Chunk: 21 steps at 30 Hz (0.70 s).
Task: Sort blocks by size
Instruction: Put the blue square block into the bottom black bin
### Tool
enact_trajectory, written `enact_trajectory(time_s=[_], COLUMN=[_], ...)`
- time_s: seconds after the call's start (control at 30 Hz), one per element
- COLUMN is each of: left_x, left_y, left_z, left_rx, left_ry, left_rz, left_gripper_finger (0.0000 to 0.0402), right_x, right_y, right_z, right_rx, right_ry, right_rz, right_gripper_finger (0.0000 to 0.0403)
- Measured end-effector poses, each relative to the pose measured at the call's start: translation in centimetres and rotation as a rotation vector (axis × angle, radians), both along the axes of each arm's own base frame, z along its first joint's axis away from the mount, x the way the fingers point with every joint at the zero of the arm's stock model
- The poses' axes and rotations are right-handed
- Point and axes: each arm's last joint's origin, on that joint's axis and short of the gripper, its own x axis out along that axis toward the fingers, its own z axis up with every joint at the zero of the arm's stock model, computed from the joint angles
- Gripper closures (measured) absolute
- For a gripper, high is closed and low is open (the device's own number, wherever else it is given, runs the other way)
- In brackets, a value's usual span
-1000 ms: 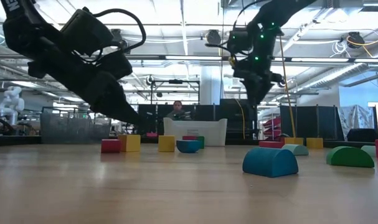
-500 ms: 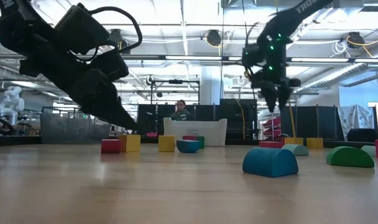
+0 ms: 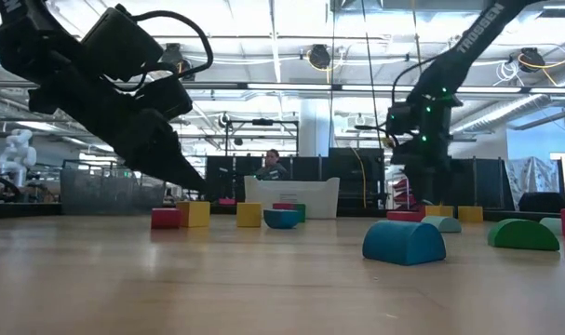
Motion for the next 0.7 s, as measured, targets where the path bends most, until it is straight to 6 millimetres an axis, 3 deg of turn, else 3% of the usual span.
enact_trajectory(time_s=[0.37, 0.7], left_x=[0.2, 0.3], left_y=[0.7, 0.7], left_z=[0.4, 0.4], left_rx=[0.015, 0.015], left_ry=[-0.044, -0.046], left_rz=[0.046, 0.046], left_gripper_finger=[0.0224, 0.0224], right_x=[-0.4, -0.9], right_y=[-0.3, -0.1], right_z=[-0.3, 1.2], right_rx=[-0.049, -0.099], right_ry=[0.008, -0.008], right_rz=[-0.026, -0.049], right_gripper_finger=[0.0159, 0.0162])
